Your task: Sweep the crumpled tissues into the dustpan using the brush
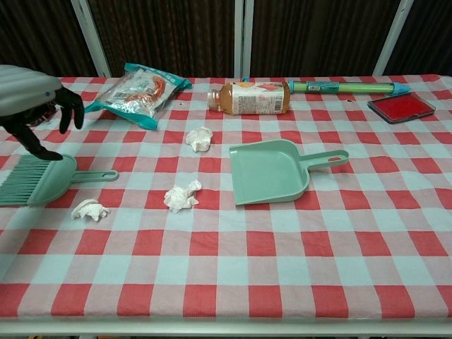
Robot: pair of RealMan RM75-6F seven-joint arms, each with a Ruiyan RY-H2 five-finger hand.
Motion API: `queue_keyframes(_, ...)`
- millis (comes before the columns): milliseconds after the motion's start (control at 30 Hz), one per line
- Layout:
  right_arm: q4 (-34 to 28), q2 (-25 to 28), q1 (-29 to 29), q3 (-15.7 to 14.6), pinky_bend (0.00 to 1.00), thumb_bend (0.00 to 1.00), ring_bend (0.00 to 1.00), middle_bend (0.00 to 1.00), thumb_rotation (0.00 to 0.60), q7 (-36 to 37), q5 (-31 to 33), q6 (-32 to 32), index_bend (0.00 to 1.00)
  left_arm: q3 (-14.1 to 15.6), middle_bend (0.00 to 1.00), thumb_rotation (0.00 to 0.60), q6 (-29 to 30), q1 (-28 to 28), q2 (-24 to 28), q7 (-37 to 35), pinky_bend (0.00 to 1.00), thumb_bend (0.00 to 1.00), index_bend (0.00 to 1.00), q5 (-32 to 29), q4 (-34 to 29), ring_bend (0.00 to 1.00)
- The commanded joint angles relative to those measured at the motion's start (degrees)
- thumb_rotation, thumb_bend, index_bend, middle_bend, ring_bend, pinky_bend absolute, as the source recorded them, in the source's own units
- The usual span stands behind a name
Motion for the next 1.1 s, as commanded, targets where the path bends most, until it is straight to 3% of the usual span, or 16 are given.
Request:
queue_keyframes(33, 0.1, 0.0, 0.0, -0.1, 0.00, 0.12, 0.00, 0.05, 0.600, 0.2, 0.1, -0.1, 0.00, 0.6, 0.49, 0.600, -0.2, -3.0, -3.9, 5.8, 0.97, 0.16, 0.43, -4.9, 0.1, 0.83)
queue_keyframes(433, 0.8, -0.1, -0.2, -0.1, 0.00, 0.12, 0.00, 0.05, 0.600, 1.1, 0.2, 0.0, 0.00, 2.6, 0.48, 0.600, 3.1, -8.1, -9.4, 19.5, 0.97, 0.18, 0.43, -16.3, 3.5, 0.84)
queue_keyframes(1100, 0.8, 0.3, -0.6, -0.3, 0.00, 0.12, 0.00, 0.05, 0.600, 1.5, 0.1, 0.4, 0.00, 4.3, 0.48, 0.600, 1.8, -10.4, -10.2, 16.8, 0.97, 0.22, 0.43, -23.1, 7.7, 0.84)
